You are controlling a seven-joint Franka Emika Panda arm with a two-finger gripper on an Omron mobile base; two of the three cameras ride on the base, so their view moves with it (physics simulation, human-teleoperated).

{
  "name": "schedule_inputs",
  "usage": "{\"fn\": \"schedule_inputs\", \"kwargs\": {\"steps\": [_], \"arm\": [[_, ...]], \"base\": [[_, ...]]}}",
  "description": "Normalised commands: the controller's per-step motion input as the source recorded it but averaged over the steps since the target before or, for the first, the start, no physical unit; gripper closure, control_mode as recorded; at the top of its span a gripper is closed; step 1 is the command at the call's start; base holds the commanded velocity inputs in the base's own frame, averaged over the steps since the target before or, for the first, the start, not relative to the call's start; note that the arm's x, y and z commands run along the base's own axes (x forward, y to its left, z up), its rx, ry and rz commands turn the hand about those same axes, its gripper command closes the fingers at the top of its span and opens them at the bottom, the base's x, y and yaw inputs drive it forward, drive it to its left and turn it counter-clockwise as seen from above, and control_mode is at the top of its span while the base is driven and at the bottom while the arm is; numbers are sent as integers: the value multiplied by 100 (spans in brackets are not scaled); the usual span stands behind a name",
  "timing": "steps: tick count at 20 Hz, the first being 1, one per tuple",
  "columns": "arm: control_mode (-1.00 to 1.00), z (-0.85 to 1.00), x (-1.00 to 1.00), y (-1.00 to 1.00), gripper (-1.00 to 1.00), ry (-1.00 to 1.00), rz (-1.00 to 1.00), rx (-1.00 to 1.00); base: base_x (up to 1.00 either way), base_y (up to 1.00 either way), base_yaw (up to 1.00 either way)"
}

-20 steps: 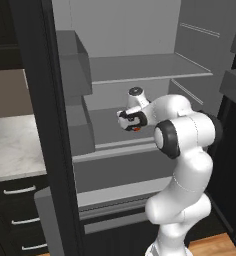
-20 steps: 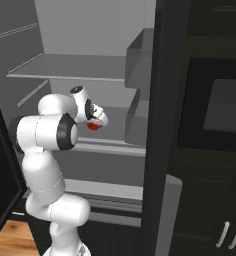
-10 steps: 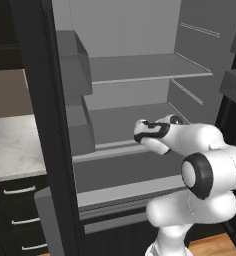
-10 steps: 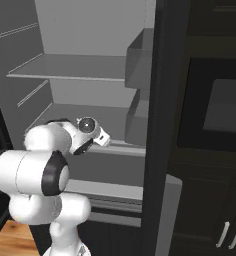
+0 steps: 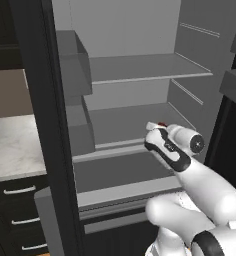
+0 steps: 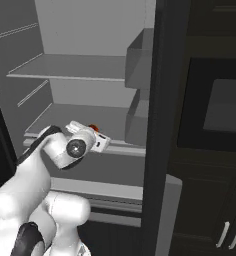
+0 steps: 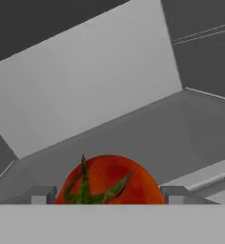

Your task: Place the cold items (mushroom and tomato) from the fridge in one tupperware on the dining counter. Place the warm items (kebab skewer and hot dog) in the stove area in another tupperware.

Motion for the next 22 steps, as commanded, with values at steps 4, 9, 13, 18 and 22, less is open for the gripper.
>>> {"fn": "schedule_inputs", "kwargs": {"steps": [4,9,13,18,22], "arm": [[-100,98,-100,1,100,20,5,-55],[-100,31,-100,0,100,44,8,-63],[-100,-15,-93,-2,100,58,12,-56],[-100,-46,-28,0,100,19,8,-10],[-100,-46,0,0,100,0,14,0]], "base": [[0,0,0],[0,0,0],[0,0,0],[0,0,0],[0,0,0]]}}
